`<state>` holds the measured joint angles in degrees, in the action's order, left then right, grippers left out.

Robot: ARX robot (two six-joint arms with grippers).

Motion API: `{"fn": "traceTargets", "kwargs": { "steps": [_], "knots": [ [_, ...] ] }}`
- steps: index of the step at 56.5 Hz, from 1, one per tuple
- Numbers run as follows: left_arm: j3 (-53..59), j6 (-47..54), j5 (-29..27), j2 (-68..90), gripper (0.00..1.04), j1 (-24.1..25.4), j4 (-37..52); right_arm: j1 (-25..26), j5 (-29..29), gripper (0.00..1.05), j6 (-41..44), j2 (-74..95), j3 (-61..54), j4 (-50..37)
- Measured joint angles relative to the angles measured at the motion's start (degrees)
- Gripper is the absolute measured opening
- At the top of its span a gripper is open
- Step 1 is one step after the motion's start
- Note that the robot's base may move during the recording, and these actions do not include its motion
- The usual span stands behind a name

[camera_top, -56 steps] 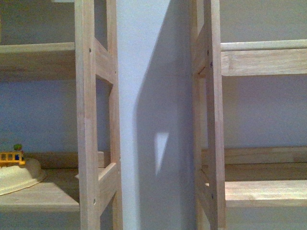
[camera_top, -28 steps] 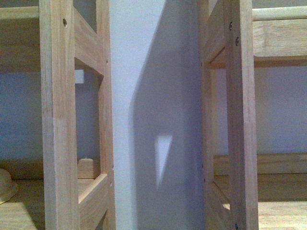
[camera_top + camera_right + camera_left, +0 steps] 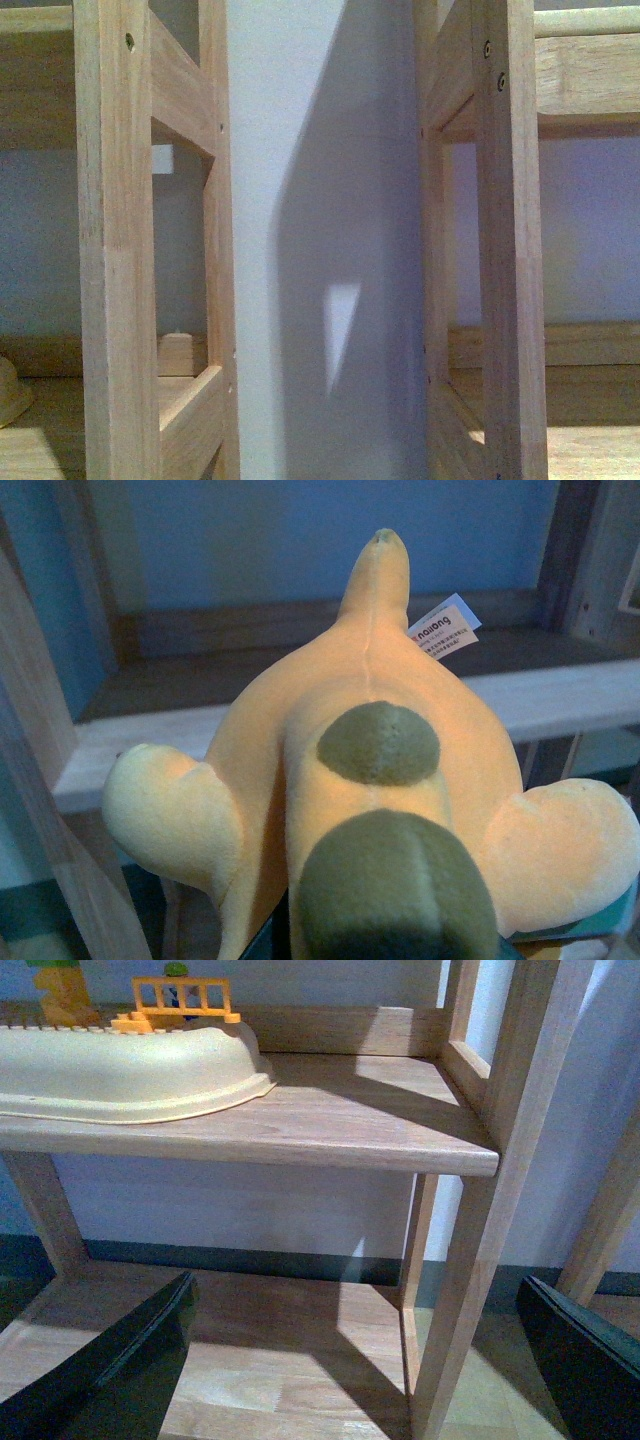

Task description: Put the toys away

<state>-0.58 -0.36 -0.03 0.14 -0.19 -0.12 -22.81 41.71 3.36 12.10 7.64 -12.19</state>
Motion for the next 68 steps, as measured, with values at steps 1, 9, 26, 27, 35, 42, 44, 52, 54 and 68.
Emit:
{"fn": "traceTargets", "kwargs": {
  "steps": [1, 9, 26, 27, 35, 42, 44, 52, 54, 68],
  "knots": [
    [0.0, 0.0, 0.0, 0.0, 0.98, 0.0, 0.0, -0.5, 0.5, 0.07, 0.7, 0.5, 0.5, -0.5],
    [0.0, 0.0, 0.0, 0.0, 0.98, 0.0, 0.0, -6.4, 4.0, 0.07, 7.4, 6.1, 7.4, -7.2],
    [0.0, 0.0, 0.0, 0.0, 0.98, 0.0, 0.0, -10.8, 3.1, 0.07, 20.2, 15.6, 22.3, -14.3],
    [0.0, 0.0, 0.0, 0.0, 0.98, 0.0, 0.0, -10.8, 3.0, 0.07, 20.5, 15.9, 22.7, -14.5],
    [0.0, 0.0, 0.0, 0.0, 0.98, 0.0, 0.0, -8.9, -1.2, 0.07, 25.3, 19.2, 29.2, -17.1],
    [0.0, 0.0, 0.0, 0.0, 0.98, 0.0, 0.0, -1.1, -9.7, 0.07, 25.3, 21.8, 37.2, -13.7],
    [0.0, 0.0, 0.0, 0.0, 0.98, 0.0, 0.0, 2.1, -12.4, 0.07, 24.2, 22.3, 39.4, -11.5],
    [0.0, 0.0, 0.0, 0.0, 0.98, 0.0, 0.0, 15.0, -22.9, 0.07, 13.6, 24.0, 47.3, -1.3],
    [0.0, 0.0, 0.0, 0.0, 0.98, 0.0, 0.0, 17.7, -25.4, 0.07, 11.2, 24.6, 49.0, 0.5],
    [0.0, 0.0, 0.0, 0.0, 0.98, 0.0, 0.0, 23.5, -33.0, 0.07, 3.2, 32.5, 58.4, 0.0]
  ]
}}
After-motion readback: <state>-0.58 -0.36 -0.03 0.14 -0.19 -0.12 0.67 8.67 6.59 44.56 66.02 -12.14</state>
